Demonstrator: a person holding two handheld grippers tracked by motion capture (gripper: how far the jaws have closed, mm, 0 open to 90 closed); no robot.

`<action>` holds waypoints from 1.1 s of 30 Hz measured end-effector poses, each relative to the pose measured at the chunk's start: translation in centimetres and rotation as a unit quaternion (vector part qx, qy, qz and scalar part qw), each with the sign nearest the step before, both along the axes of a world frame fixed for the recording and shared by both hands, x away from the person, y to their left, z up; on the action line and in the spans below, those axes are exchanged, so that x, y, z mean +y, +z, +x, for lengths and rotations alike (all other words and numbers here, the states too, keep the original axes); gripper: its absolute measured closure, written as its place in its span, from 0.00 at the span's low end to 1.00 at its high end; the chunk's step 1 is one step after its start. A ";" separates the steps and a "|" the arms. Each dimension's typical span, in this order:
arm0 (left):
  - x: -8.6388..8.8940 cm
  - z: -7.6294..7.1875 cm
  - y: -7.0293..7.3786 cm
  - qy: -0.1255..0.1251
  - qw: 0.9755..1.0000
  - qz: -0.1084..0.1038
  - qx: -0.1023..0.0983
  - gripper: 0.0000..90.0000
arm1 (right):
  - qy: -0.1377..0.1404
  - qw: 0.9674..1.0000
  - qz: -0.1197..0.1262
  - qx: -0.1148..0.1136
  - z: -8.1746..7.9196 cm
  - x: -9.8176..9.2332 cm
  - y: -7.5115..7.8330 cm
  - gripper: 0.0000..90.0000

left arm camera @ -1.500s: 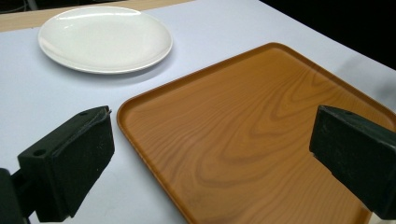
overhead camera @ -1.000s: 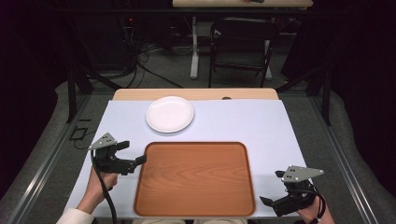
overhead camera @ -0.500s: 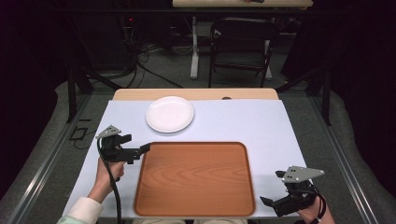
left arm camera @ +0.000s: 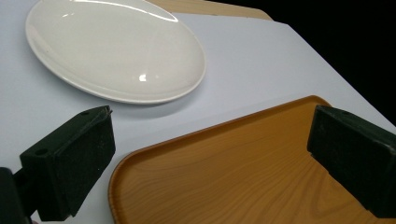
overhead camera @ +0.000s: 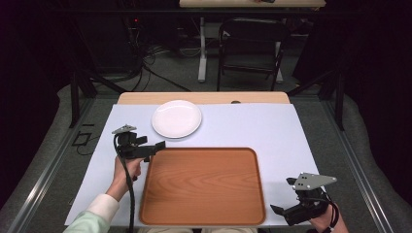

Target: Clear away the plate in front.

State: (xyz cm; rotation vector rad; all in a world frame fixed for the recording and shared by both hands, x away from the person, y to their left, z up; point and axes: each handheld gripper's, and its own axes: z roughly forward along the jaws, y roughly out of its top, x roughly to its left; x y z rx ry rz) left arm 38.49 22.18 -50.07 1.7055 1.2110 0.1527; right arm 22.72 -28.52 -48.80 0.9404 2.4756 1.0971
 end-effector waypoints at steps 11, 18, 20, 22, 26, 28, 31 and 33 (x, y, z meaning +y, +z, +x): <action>-1.2 1.6 -0.8 0.024 0.998 -0.041 0.034 0.04 | 0.003 1.000 -0.002 0.001 0.0 0.1 0.0 0.00; -1.9 2.5 -0.9 0.037 0.997 -0.043 0.044 0.01 | 0.004 1.000 -0.001 0.001 0.1 0.1 0.0 0.00; -2.1 2.9 -1.1 0.041 0.997 -0.048 0.047 0.01 | 0.004 1.000 -0.001 0.001 0.1 0.1 0.0 0.00; -2.3 3.5 -1.5 0.053 0.995 -0.057 0.061 0.00 | 0.005 1.000 -0.002 0.002 0.1 0.1 -0.1 0.00; -2.4 4.4 -1.9 0.074 0.992 -0.066 0.072 0.01 | 0.006 1.000 -0.003 0.003 0.1 0.1 -0.1 0.00; -2.3 4.6 -2.1 0.077 0.991 -0.073 0.076 0.02 | 0.008 1.000 -0.003 0.002 0.2 0.1 -0.1 0.00; -2.1 5.0 -2.7 0.098 0.985 -0.102 0.096 0.05 | 0.009 1.000 -0.003 0.002 0.1 0.1 -0.1 0.00; -1.9 5.3 -3.1 0.114 0.981 -0.115 0.106 0.06 | 0.009 1.000 -0.003 0.002 0.1 0.2 -0.1 0.00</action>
